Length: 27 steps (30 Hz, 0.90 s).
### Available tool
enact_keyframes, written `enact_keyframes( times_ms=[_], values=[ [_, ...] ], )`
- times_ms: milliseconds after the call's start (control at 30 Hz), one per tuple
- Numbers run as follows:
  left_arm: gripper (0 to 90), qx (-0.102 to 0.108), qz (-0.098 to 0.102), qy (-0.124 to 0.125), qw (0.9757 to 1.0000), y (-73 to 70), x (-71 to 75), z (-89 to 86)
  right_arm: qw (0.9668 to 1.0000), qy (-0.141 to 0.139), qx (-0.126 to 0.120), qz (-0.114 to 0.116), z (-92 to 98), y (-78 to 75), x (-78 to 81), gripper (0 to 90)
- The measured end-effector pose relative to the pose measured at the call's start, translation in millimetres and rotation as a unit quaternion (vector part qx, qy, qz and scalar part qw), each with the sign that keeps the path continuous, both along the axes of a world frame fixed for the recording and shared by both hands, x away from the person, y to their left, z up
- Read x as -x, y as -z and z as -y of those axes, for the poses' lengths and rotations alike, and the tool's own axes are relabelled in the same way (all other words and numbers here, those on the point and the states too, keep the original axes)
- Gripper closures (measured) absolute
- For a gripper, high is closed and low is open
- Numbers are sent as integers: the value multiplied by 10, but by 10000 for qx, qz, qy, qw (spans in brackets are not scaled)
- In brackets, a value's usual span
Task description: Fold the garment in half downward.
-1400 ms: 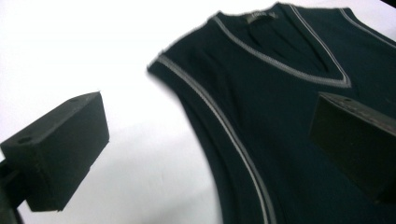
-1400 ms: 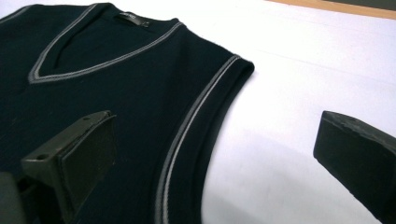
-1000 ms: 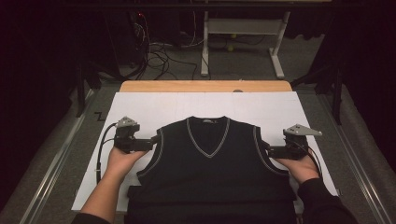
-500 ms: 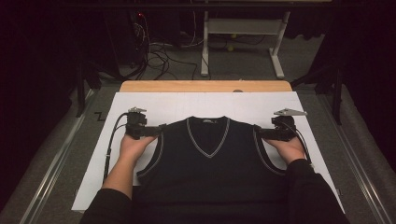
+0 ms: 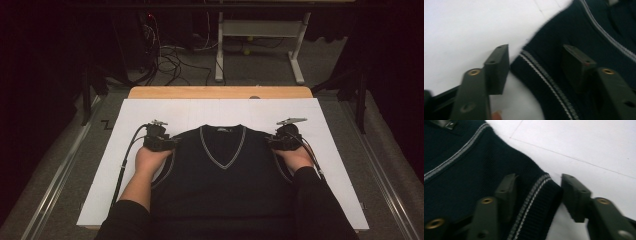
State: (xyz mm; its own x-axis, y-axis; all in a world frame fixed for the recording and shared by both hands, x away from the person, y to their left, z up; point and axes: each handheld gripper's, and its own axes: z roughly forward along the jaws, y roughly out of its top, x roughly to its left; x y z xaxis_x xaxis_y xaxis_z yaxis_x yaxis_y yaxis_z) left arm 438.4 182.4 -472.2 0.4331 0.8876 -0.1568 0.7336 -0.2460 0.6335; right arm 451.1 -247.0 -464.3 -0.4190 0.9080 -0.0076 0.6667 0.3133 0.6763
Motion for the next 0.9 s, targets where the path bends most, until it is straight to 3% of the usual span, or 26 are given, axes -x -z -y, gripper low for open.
enact_keyframes(
  times_ms=[33, 167, 267, 333, 367, 433, 467, 500, 600, 700, 733, 767, 800, 900],
  values=[
    [488, 10, -30, -17, 10000, -4, 12, 16, 10000, -43, -24, -19, -16, -6, 18, 636],
    [593, 99, -103, 75, 9999, -14, 19, 29, 9999, -114, -58, -44, -36, -10, 43, 743],
    [690, 236, -183, 145, 9995, -18, 15, 31, 9999, -160, -16, -20, -57, -11, 54, 777],
    [710, 155, -221, 139, 9995, -52, -10, 23, 9999, -162, 29, -8, -54, -27, 53, 785],
    [713, 85, -99, 114, 9999, -91, -11, 18, 9998, -138, 100, 58, -54, -46, 58, 787],
    [715, 219, 182, 67, 9996, -216, -13, -27, 9996, -87, 105, 257, -15, -139, 63, 787],
    [715, 427, 467, 7, 9980, -379, -16, -68, 9989, -61, 86, 448, 33, -250, 67, 787],
    [715, 427, 467, 7, 9980, -379, -16, -68, 9989, -61, 86, 448, 33, -250, 67, 787],
    [716, 545, 994, -106, 9935, -676, -24, -92, 9966, 10, 112, 821, 115, -476, 80, 787],
    [716, 677, 1336, -153, 9886, -948, -43, -87, 9911, 39, 14, 1333, 190, -732, 93, 787],
    [715, 673, 1394, -155, 9878, -1013, -47, -82, 9873, 66, -35, 1586, 211, -899, 100, 787],
    [715, 642, 1482, -165, 9867, -1094, -51, -75, 9873, 66, -35, 1586, 211, -899, 100, 787],
    [715, 618, 1557, -186, 9857, -1170, -57, -70, 9846, 67, -73, 1745, 221, -1048, 96, 787],
    [715, 655, 1733, -245, 9824, -1377, -67, -75, 9821, 56, -65, 1883, 212, -1169, 92, 787]
  ],
)
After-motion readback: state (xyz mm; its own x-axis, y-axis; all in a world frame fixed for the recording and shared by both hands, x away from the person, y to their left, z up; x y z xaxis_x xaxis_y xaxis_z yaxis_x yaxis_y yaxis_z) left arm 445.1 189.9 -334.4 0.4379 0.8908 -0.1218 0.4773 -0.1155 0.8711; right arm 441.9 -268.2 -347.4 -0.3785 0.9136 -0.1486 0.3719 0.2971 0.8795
